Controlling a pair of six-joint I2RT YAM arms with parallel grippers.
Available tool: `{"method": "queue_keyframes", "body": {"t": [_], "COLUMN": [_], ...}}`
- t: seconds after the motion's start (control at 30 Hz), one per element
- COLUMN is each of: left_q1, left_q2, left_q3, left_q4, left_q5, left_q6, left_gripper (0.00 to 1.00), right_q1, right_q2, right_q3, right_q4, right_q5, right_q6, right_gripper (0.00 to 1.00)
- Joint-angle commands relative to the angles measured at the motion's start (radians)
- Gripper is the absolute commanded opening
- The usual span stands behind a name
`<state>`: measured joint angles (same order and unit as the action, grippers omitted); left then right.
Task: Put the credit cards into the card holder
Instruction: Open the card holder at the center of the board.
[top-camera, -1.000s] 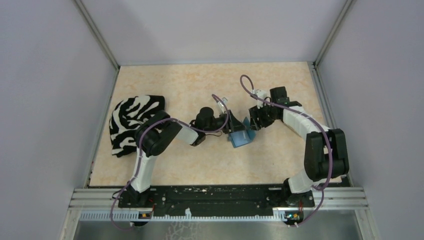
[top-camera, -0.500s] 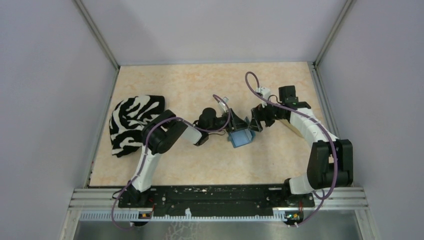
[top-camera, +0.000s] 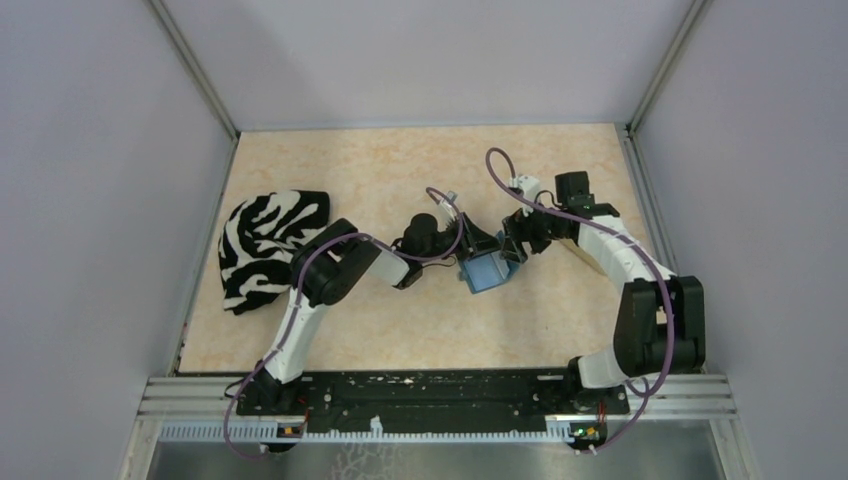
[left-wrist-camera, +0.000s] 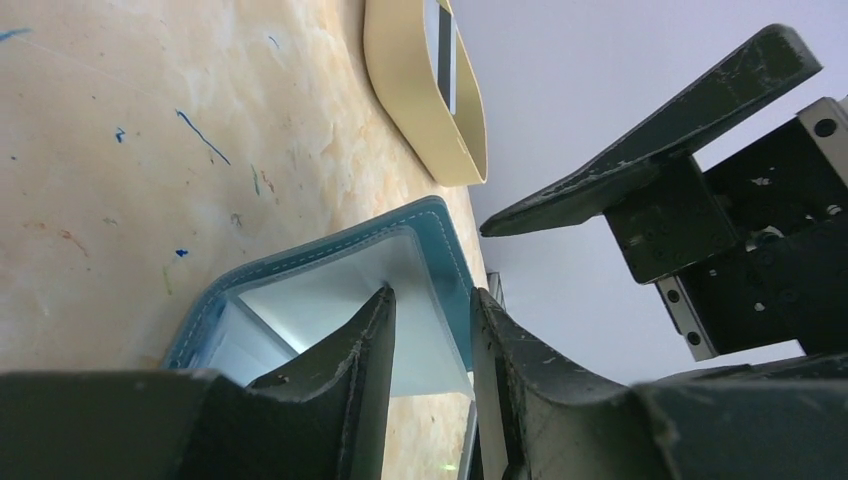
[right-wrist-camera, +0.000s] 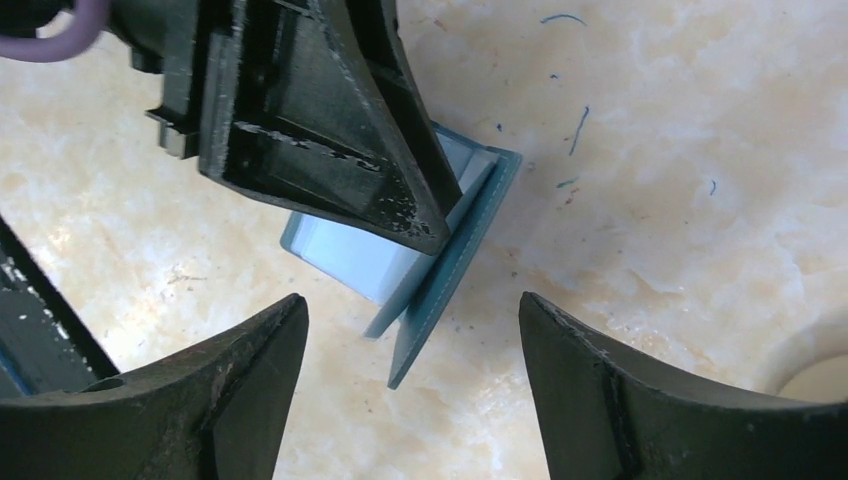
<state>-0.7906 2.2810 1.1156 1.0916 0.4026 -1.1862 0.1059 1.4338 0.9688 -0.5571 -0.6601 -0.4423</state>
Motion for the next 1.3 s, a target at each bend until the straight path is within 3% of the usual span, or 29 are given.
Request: {"method": "queue_keyframes", "body": {"t": [0.0,0.3,0.5,0.57,0.73,0.8,0.9,1.13,1.27], "left_q1": [-0.005,-0.006,-0.006,-0.006,-0.006,-0.004,-0.003,0.001,-0.001], "left_q2": [0.022,0.040,0.043,0.041,-0.012,-0.056,-0.129,-0.224,-0.315], "left_q3": [0.032,0.053,0.075,0.080,0.048,0.014,-0.068,-0.212,-0.314], "left_q4": [-0.007,-0.017,-0.037,-0.040,-0.044,-0.048,-0.024,0.028,-0.020], "left_q5": [-0.036,-0.046,-0.049,-0.048,-0.078,-0.100,-0.128,0.009,0.015], "left_q6": [-0.019,-0.036,-0.030,-0.028,0.034,0.099,0.180,0.246,0.317], "left_gripper": [0.40,0.39,0.38,0.38,0.39,0.41,0.43,0.43,0.45], "right_q1": [0.018,0.075,0.104,0.103,0.065,0.039,0.007,-0.040,-0.049], "right_q2": [0.031,0.074,0.130,0.131,0.119,0.131,0.164,0.212,0.190], "right_q3": [-0.002,-0.014,-0.001,0.001,-0.003,0.001,0.016,0.029,0.002], "right_q4": [0.056,0.092,0.101,0.105,0.113,0.104,0.075,0.053,0.110], "right_q5": [0.108,0.189,0.276,0.311,0.318,0.270,0.178,-0.193,-0.295], "right_q6": [0.011,0.044,0.088,0.104,0.133,0.145,0.154,0.224,0.285], "right_gripper": [0.75,0.71,0.60,0.54,0.21,0.10,0.01,0.00,0.00]}}
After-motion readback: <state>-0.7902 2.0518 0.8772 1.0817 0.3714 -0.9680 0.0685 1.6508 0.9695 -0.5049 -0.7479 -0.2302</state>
